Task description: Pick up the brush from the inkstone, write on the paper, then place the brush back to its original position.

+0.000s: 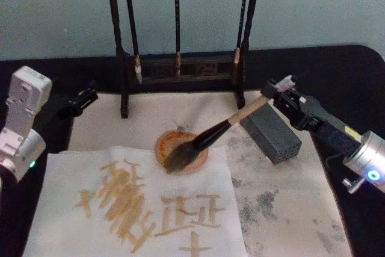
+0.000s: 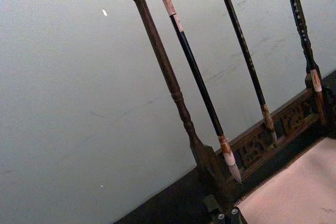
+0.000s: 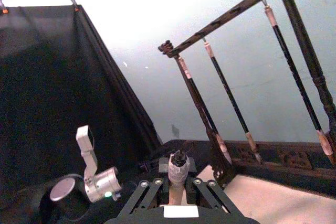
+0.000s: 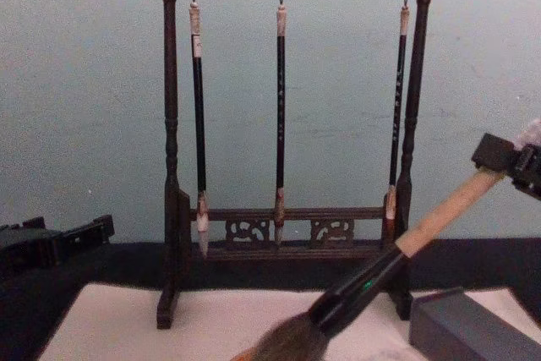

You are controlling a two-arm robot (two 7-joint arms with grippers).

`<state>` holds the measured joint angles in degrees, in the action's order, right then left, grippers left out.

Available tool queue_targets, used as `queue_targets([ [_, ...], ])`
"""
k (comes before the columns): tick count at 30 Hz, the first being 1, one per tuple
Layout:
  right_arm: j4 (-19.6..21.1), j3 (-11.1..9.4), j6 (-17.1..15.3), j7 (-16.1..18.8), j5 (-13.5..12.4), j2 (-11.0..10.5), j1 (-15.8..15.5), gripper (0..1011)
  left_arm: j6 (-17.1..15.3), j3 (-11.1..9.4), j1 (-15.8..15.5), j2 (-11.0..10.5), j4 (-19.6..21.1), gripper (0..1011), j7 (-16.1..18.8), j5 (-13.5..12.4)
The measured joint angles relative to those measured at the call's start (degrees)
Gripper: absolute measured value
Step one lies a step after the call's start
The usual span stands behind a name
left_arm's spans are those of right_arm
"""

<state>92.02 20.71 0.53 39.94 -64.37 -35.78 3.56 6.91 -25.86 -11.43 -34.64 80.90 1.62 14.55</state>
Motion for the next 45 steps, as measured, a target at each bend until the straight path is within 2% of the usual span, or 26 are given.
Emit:
queue_targets([
  [8, -3.7, 1.3, -1.4, -1.1, -2.1, 1.6, 3.7, 166, 0.0, 0.0, 0.0, 0.0, 0.0, 1000, 0.0, 0.0],
  [21, -13.1, 2.7, -2.5, -1.5, -4.2, 4.8, 9.3, 166, 0.0, 0.0, 0.0, 0.0, 0.0, 1002, 0.0, 0.0],
  [37, -22.7, 3.5, -4.7, -0.9, -5.2, 7.3, 13.4, 165, 0.0, 0.0, 0.0, 0.0, 0.0, 1002, 0.0, 0.0],
  [45, -25.3, 3.6, -6.4, -0.9, -6.0, 7.8, 14.4, 165, 0.0, 0.0, 0.0, 0.0, 0.0, 1002, 0.0, 0.0],
])
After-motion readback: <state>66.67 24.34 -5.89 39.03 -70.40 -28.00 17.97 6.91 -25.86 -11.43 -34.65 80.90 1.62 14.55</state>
